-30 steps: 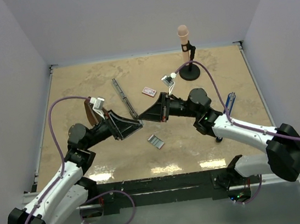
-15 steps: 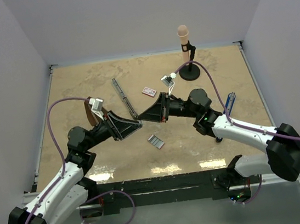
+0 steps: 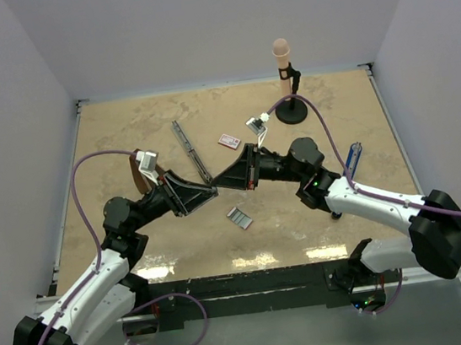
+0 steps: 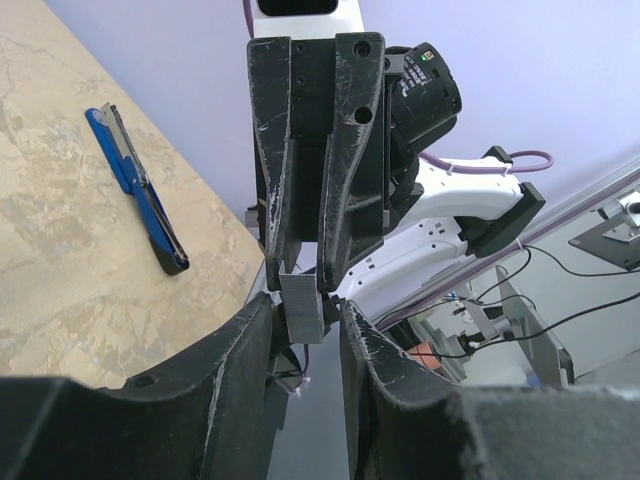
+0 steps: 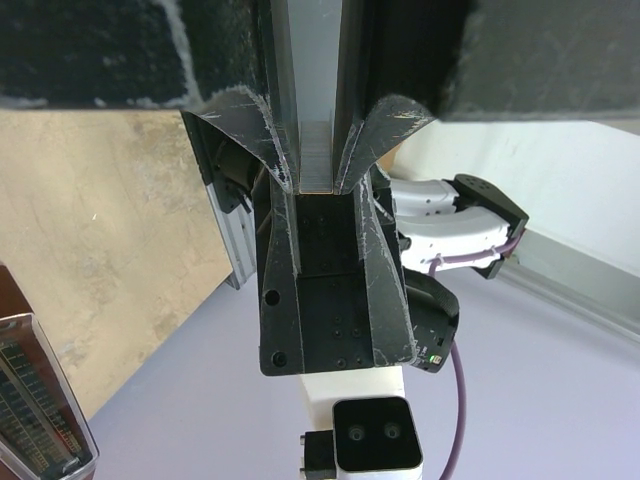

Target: Unload the staples from the stapler

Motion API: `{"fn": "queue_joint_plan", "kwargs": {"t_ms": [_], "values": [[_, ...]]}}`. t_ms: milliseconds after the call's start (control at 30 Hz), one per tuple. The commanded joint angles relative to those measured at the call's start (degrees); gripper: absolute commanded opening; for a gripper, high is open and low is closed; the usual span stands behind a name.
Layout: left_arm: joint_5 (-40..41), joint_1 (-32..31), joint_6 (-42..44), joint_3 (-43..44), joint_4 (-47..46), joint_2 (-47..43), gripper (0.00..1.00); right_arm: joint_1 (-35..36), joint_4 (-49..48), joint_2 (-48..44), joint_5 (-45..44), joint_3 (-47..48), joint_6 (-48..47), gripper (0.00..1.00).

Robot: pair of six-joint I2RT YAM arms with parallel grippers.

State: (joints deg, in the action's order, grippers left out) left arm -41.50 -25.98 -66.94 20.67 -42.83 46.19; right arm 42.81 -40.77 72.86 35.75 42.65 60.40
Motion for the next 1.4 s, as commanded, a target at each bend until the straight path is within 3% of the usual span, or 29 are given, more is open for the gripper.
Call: {"fn": "queue_joint_plan", "kwargs": {"t_ms": [0,500,600,767,900,1000,1100,1200,1367], "values": [[0.54,-0.39,-0.3,-0.71,-4.1,-0.14,0.37,0.52,-2.47,0.35,1.17,0.68,-0.2,0.22],[1.33,-0.39,-0.3,-1.86,-2.26,-1.02,0.2,0.7,-2.03,0.26,0.64,0.5,-0.63,0.22],[1.42,-0.39,0.75,-1.42,-0.16,-1.28,0.16,0.7,-0.8,-0.09,0.29,0.68,-1.6,0.28],[3.43,-0.48,9.44,3.13,15.82,-2.68,0.12,0.7,5.25,-2.81,-2.26,1.47,-4.5,0.39],[7.3,-0.83,19.97,8.5,31.02,-2.52,0.09,0.52,11.84,-5.18,-5.94,2.43,-7.3,0.58],[12.3,-1.88,26.65,13.51,42.45,-1.37,0.09,0.26,20.18,-9.22,-13.4,3.22,-10.02,0.72],[19.33,-3.99,32.19,18.78,54.23,2.4,0.09,0.35,32.4,-13.61,-24.65,5.06,-13.98,0.76],[28.97,-10.55,35.63,23.27,62.14,7.14,0.08,0.35,41.98,-17.03,-35.2,6.03,-17.06,0.8],[40.69,-20.15,37.84,30.56,67.7,17.67,0.08,0.26,50.16,-21.61,-42.86,5.43,-19.44,0.87]]}}
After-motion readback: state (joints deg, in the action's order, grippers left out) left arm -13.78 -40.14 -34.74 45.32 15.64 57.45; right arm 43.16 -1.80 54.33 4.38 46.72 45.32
